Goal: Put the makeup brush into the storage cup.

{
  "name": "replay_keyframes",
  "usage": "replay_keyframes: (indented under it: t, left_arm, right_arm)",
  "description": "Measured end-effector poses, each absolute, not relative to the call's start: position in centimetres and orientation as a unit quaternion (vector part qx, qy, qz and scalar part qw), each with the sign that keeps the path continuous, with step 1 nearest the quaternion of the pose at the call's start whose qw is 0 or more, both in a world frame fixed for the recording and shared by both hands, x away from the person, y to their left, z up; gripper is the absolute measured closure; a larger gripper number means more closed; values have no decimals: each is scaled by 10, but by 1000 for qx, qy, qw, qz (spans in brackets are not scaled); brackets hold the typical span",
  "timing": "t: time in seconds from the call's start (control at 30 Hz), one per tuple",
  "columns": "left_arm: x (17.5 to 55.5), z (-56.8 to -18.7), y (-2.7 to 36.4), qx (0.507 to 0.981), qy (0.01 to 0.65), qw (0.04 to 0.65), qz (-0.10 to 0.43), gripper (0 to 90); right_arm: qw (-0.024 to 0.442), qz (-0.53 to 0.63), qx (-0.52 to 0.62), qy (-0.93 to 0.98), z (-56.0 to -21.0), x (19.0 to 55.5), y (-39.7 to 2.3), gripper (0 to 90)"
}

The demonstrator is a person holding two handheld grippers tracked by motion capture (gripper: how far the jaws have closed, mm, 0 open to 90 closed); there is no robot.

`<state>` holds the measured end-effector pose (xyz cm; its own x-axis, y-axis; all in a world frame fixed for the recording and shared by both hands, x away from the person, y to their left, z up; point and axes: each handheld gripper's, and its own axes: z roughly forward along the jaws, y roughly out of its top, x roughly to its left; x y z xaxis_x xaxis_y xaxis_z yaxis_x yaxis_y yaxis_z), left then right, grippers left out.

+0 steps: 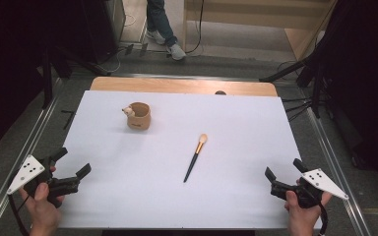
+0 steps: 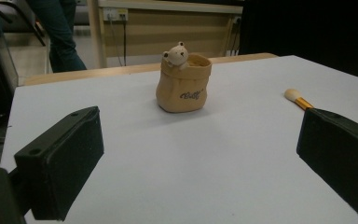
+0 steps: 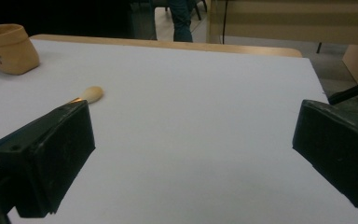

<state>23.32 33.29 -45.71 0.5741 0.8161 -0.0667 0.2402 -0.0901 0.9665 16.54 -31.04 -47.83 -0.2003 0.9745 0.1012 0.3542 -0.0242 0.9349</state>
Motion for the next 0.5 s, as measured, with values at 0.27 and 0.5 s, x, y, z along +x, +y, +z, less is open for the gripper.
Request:
replay_keyframes:
  t: [0.27,0.5]
  left_arm:
    - [233,-457,330,696,376,555,258,11]
    - [232,-457,330,695,377,556,256,11]
  right_arm:
    - [319,471,520,637,-469,181,-285,0]
    - [311,481,497,652,-458,199,-257,0]
